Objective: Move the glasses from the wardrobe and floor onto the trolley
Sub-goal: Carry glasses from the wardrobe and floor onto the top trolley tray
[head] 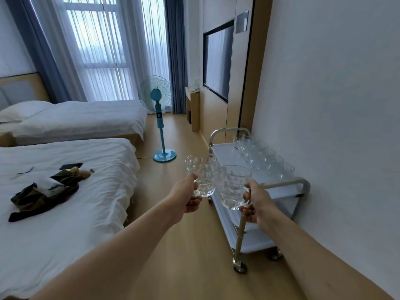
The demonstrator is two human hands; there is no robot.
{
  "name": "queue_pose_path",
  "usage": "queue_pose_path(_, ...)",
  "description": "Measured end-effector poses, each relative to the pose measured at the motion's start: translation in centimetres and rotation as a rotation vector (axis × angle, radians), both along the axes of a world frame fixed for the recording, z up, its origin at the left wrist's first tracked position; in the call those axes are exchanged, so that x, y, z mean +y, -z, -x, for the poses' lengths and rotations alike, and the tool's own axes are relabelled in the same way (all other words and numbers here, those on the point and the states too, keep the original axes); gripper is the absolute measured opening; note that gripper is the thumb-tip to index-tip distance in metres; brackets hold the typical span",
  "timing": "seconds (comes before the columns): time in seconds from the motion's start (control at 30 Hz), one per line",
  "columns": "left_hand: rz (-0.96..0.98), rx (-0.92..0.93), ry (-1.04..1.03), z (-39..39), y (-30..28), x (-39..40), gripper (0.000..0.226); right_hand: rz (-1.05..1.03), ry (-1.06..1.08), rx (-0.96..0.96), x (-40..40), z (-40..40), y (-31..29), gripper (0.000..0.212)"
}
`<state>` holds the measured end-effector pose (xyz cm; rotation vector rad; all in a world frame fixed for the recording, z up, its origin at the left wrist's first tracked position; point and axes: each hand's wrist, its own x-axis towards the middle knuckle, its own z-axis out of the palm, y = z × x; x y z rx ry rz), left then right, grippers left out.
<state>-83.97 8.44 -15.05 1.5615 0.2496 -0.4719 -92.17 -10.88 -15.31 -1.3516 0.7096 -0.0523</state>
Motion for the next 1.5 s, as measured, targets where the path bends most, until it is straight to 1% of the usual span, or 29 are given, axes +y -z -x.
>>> queue_pose_path(0.27, -0.040, -0.001, 0.079, -12.3, 0.6, 2.6, 0.033, -0.011, 0.125, -0.001, 3.4, -11.1, 0.9, 0.032)
queue_pose_path(0.43, -0.051, 0.027, 0.123, -17.8, 2.4, 3.3, 0.031, 0.001, 0.198, 0.023, 5.1, -15.5, 2.5, 0.035)
queue_pose_path(0.6, -0.033, 0.083, 0.154, -21.7, 4.7, 2.7, 0.029, 0.030, 0.247, 0.110, 5.2, -18.8, 4.6, 0.033)
queue_pose_path(0.83, -0.044, 0.083, 0.196, -27.4, 7.6, 0.2, 0.029, 0.048, 0.277, 0.137, 2.5, -24.8, 7.5, 0.030)
queue_pose_path(1.13, -0.144, 0.117, 0.273, -34.7, 9.9, -7.1, 0.031, -0.026, 0.334, 0.172, -3.3, -31.5, 10.9, 0.030)
queue_pose_path(1.33, -0.159, 0.124, 0.342, -37.7, 12.0, -11.6, 0.026, -0.089, 0.411, 0.196, -6.9, -33.8, 12.8, 0.031)
queue_pose_path(1.5, -0.185, 0.141, 0.402, -39.5, 14.3, -14.3, 0.026, -0.116, 0.488, 0.235, -9.2, -35.0, 14.9, 0.029)
